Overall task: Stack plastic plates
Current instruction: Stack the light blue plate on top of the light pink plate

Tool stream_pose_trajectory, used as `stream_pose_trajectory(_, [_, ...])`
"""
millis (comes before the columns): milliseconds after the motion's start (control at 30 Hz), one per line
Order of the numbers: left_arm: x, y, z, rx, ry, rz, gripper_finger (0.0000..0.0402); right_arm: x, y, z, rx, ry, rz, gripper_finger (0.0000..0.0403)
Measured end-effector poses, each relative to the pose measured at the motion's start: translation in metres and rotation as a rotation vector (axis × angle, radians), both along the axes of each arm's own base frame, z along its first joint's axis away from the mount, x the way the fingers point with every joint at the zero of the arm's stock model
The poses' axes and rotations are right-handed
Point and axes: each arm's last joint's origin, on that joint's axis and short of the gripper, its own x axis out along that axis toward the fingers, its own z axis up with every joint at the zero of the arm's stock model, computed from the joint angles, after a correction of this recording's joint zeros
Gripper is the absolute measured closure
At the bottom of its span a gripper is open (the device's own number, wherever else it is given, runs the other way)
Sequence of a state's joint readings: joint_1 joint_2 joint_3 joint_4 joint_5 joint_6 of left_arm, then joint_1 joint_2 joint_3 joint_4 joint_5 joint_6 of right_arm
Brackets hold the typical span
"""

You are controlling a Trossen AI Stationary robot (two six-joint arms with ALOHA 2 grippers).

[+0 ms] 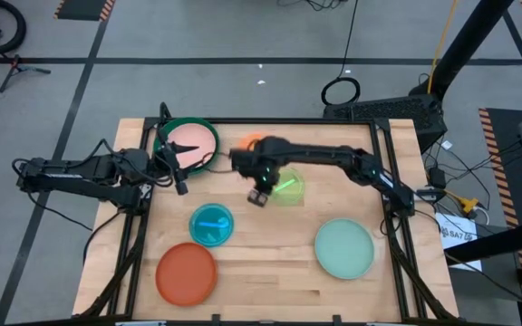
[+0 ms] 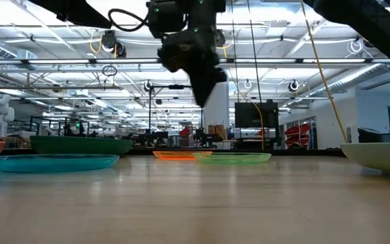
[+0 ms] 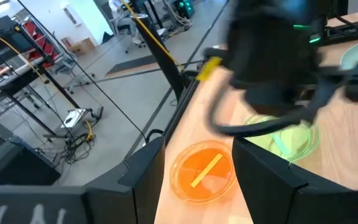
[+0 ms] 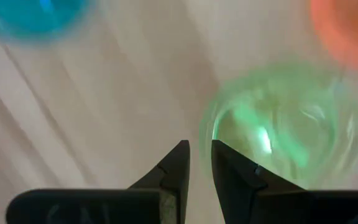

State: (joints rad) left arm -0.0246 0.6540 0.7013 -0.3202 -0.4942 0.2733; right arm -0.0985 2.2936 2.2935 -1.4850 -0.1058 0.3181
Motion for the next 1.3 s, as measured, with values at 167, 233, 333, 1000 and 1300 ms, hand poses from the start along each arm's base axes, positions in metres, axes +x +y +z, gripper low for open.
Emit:
stream_pose_trajectory(167, [-0.001,0.000,-0.001,-0.016,0.008,0.008,0.0209,-0.006,0.050,-0.002,0.006,0.098,0.038,0.0339])
stream_pose_trajectory(233, [-0.001,0.000,-0.003,-0.026,0.027,0.011,0.0209,-0.007,0.067,-0.003,0.003,0.106,0.051,0.0339])
stream_pose_trajectory(333, [-0.002,0.000,-0.004,-0.044,0.024,0.017,0.0209,-0.012,0.091,0.000,-0.008,0.108,0.089,0.0339])
stream_pose_trajectory(1000, [-0.001,0.000,-0.002,-0.042,0.000,0.014,0.0209,-0.171,0.102,-0.030,0.005,-0.158,-0.187,0.0372])
stream_pose_trajectory(1300, [0.000,0.000,0.002,0.015,-0.017,-0.002,0.0209,-0.215,0.135,-0.041,0.117,-0.013,-0.359,0.0350])
